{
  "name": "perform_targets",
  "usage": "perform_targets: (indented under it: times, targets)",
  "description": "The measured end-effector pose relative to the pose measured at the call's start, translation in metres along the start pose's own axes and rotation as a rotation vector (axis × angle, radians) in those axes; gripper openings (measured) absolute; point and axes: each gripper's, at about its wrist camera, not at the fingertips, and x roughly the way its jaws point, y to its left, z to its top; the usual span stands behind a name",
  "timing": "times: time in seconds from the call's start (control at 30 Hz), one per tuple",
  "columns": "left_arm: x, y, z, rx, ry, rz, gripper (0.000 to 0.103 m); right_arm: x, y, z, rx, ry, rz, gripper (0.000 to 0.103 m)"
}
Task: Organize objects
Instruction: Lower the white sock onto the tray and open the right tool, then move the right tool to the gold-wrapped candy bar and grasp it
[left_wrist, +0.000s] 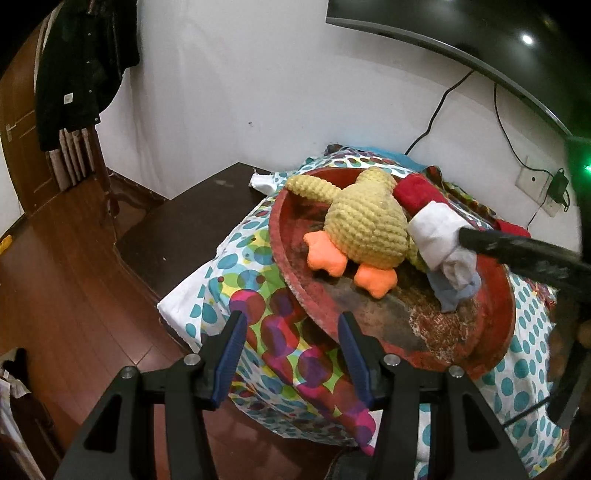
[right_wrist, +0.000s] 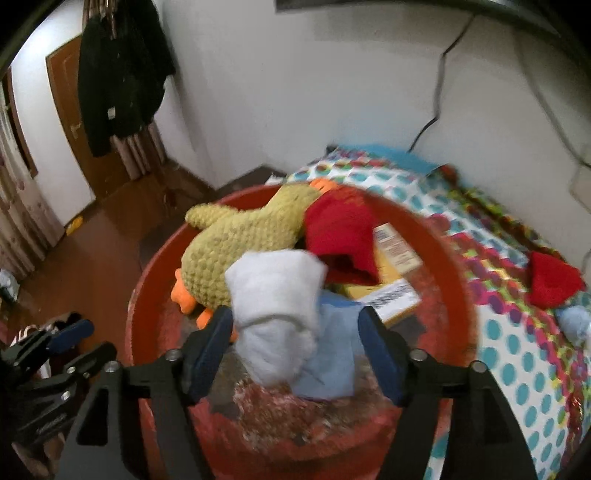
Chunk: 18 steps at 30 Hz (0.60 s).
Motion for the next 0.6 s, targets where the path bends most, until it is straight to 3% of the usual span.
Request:
perform_targets:
  times: [0.1,0.23,0.33,0.37,0.5,0.6]
  targets:
    - [-0.001,-0.004,-0.002,0.009,-0.001,0.004,0.053,-0.038,-0.025,-0.010,0.041,-0.068,-0.027,0.069]
    - [-0.003,-0.009,-0.003,0.024,-0.014,0.003,0.053,-0.068,-0.064,-0.029,0.077,-0.091,-0.106,0.069]
    - [-0.003,-0.016,-0.005,0.045,-0.010,0.008,0.053,-0.090,-0.121,-0.055,0.146,-0.069,-0.191,0.069]
    - [-0.003,-0.019,-0.006,0.057,-0.011,0.007,0.053,-0.102,-0.161,-0.077,0.189,-0.050,-0.261,0.069]
    - [-0.006,-0.036,-0.011,0.133,-0.035,0.021,0.053,-0.117,-0.229,-0.115,0.256,-0.007,-0.372,0.067]
    - [-0.010,-0.052,-0.015,0.196,-0.049,0.005,0.053,-0.118,-0.251,-0.127,0.272,0.012,-0.391,0.060]
